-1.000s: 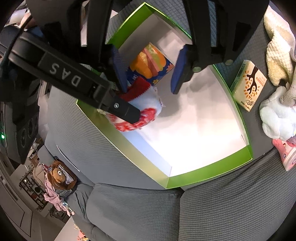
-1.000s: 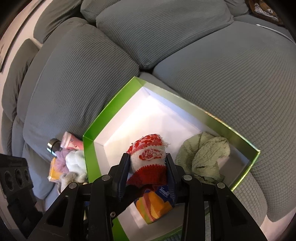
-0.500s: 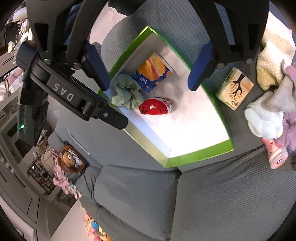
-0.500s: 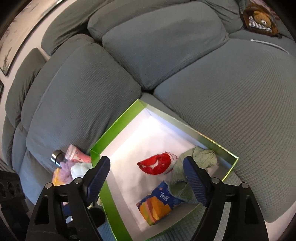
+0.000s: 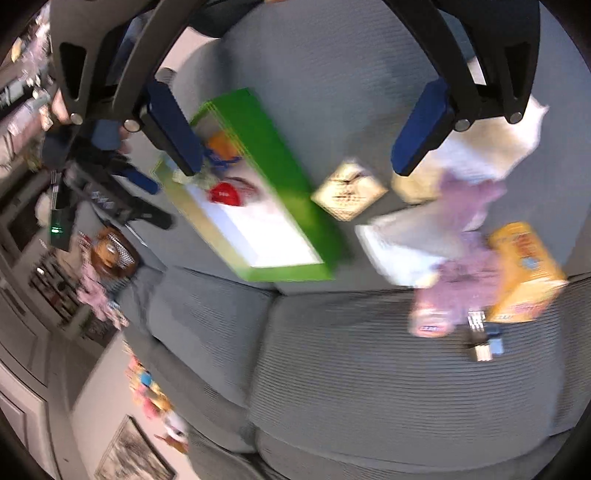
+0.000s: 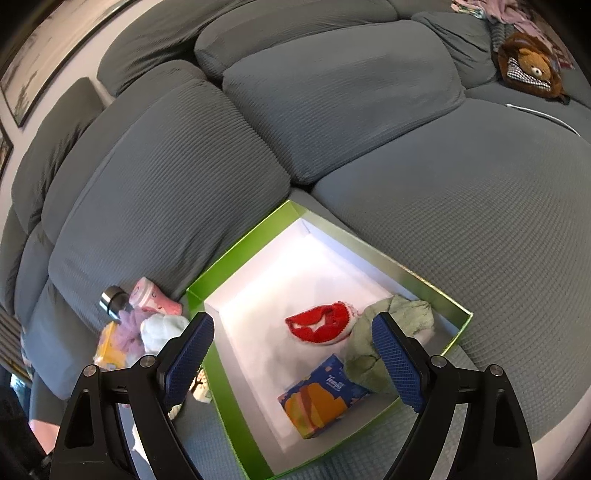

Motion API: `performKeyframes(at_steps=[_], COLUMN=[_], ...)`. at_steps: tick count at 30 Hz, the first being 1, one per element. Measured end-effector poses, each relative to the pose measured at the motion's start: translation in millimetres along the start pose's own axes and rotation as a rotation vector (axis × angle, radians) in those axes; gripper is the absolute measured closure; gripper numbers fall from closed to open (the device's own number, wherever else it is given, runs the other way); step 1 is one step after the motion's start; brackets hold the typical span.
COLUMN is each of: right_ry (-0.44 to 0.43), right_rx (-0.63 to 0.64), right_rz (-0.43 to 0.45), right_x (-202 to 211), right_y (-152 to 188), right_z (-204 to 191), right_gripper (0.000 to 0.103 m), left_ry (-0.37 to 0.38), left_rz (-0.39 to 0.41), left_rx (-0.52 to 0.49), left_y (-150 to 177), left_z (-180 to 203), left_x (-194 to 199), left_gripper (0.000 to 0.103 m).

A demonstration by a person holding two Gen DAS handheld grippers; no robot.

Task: Organize soft objects
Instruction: 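Move the right gripper back over the pile of soft items, then lower the right gripper onto the purple mesh bath pouf and close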

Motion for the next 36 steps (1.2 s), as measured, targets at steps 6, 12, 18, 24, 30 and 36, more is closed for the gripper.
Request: performKeyframes(at_steps=[6,12,18,24,30,36], right_ry=[-0.014,-0.045,-0.187,-0.262,-0.201,-0.058], right_rx=[0.057,0.147,0.241,0.343,0.393,0.452], right_rz=[-0.013,0.005,-0.011,-0.118,-0.231,-0.260], right_x=[-0.3,2.1,-10.6,-71.1,-147.2,-200.2], right_y=[1.7,2.4,10.2,7.7,-0.7,-2.1], right_z=[-21.0,-62.3,-135.2,-234.4,-307.5,-330.5], right_gripper=[0.015,0.015,0.015,0.015,0.015,0.023], left_ry=[-0.172,-0.284,-0.340,-0.313,-0.405,-0.347], left_rz=[0.091,0.174,0.211,0.204,0.248,0.214], left_rx=[0.061,0.198,0.291,0.432,0.450,0.526], left_y=[-0.6,7.5,7.6,6.3,2.9,2.0], left_z=[-80.9,-167.2,-211.8,-237.6,-250.1,-262.9], left_x=[26.0,43.7,49.4,55.8,66.5,68.4], left_gripper=[0.001,0.001,0.002,0.002,0.002,0.002])
Point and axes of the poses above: each gripper's, at about its wrist camera, not at the fingertips, and x roughly against the way its jaws point, z to its right, y to its underside, the point moved 6 cm from there along -x, roughly the way its jaws point, and after that the axes turned 12 degrees about x, right-handed, at the moved point
